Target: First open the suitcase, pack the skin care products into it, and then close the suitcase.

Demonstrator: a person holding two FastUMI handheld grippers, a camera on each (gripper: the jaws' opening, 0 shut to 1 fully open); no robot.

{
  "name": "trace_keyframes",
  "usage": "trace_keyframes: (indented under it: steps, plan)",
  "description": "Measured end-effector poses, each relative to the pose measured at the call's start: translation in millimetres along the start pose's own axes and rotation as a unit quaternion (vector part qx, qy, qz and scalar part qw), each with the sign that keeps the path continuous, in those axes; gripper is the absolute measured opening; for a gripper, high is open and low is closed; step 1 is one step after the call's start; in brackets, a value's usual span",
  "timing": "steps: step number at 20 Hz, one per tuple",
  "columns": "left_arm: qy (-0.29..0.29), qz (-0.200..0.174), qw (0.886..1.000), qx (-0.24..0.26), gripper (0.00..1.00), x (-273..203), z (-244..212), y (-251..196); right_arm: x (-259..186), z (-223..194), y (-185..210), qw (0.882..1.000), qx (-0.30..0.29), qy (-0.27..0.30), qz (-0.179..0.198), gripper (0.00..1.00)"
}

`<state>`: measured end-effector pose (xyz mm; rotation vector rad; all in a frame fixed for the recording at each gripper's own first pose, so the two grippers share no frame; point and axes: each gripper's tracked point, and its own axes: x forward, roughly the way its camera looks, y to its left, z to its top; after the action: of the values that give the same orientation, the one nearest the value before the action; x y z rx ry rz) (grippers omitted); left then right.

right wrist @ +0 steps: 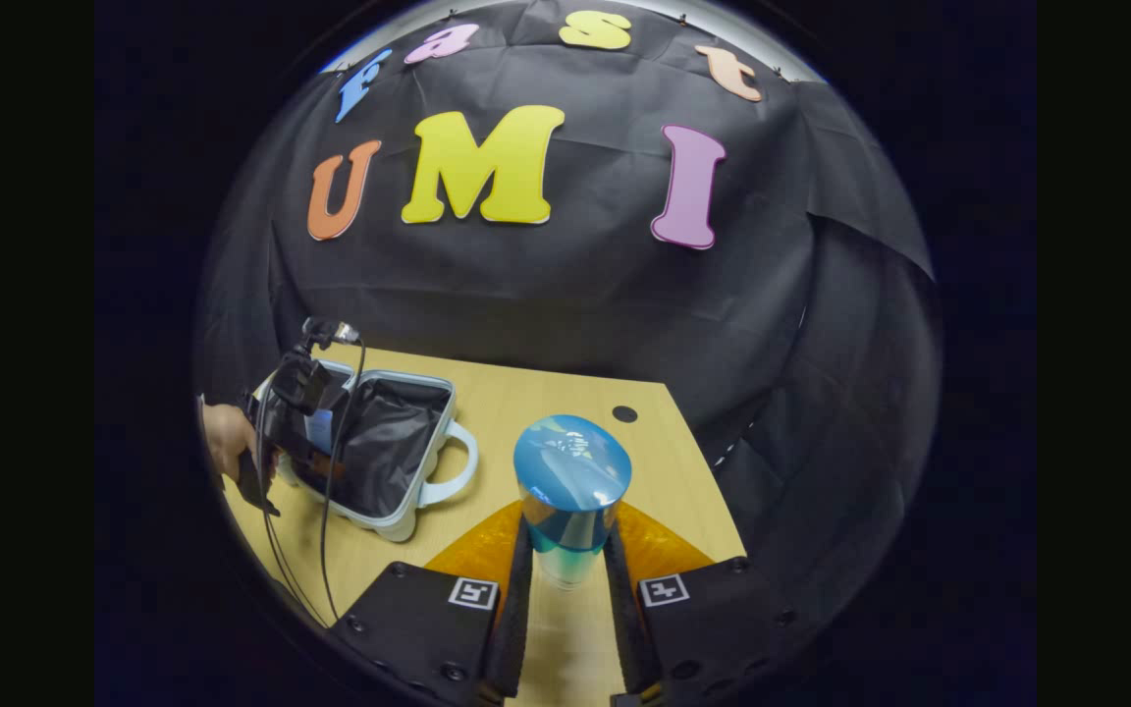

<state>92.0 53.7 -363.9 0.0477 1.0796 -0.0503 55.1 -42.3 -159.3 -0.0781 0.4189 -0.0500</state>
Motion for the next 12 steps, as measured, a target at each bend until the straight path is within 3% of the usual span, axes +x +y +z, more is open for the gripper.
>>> trace_keyframes:
  steps: [2,3,4,9,10,11,12]
  plan:
    - [-0.001,0.002,1.000,0.008,0.46,7,6,0,-1,2,1,1.000,-0.010,0.000,-0.004,0.35]
    - [0.003,0.002,1.000,0.012,0.53,11,8,-2,-3,3,2,1.000,-0.015,0.000,-0.004,0.35]
    - [0.009,0.002,1.000,0.010,0.46,13,7,-1,-4,2,4,1.000,-0.018,0.001,-0.003,0.35]
    - [-0.002,-0.004,1.000,-0.001,0.43,20,19,-3,-4,-6,23,0.999,-0.027,0.012,0.014,0.35]
    - [-0.001,-0.004,1.000,0.000,0.49,21,18,-2,-3,-9,26,0.999,-0.028,0.016,0.018,0.35]
    - [-0.002,-0.005,1.000,-0.002,0.49,20,19,-3,-3,-12,30,0.999,-0.028,0.019,0.022,0.36]
    - [-0.002,-0.005,1.000,-0.001,0.43,20,18,-3,-1,-12,34,0.999,-0.028,0.021,0.028,0.35]
